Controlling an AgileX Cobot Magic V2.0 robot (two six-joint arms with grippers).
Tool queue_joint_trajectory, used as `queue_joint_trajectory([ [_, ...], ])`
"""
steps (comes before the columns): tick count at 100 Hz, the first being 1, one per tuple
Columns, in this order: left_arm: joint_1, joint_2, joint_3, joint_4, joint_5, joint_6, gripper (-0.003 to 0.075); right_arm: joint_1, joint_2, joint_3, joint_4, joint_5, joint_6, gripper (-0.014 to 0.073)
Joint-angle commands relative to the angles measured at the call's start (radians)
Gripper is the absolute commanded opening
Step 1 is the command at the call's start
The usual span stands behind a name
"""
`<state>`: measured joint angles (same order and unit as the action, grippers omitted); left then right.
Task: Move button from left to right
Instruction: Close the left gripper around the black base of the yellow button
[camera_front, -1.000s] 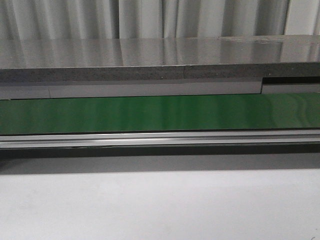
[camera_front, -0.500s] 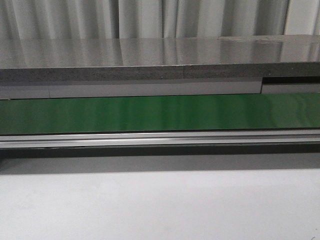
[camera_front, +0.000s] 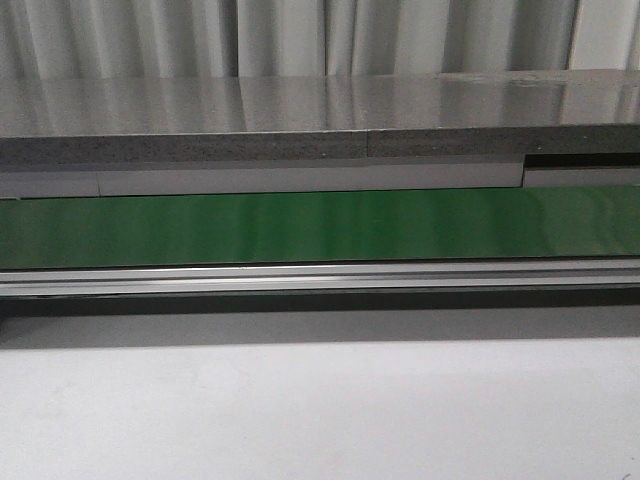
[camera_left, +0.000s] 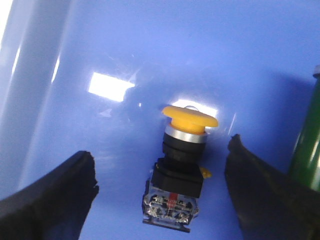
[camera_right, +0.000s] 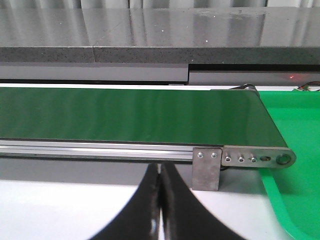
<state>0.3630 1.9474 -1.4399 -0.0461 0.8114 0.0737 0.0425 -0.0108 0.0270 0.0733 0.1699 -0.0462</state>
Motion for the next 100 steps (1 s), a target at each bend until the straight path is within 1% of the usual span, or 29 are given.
queue_joint_trajectory([
  [1, 0.0, -0.05, -0.032, -0.016, -0.039, 0.005, 0.0513, 0.002, -0.02, -0.015, -0.006, -0.082, -0.005, -0.0068],
  [40, 0.0, -0.04, -0.032, -0.026, -0.056, 0.018, 0.0512, 0.002, -0.02, -0.015, -0.006, -0.082, -0.005, -0.0068],
  [100, -0.002, 0.078, -0.032, -0.044, -0.03, 0.018, 0.0512, 0.002, -0.02, -0.015, -0.006, -0.082, -0.005, -0.0068],
])
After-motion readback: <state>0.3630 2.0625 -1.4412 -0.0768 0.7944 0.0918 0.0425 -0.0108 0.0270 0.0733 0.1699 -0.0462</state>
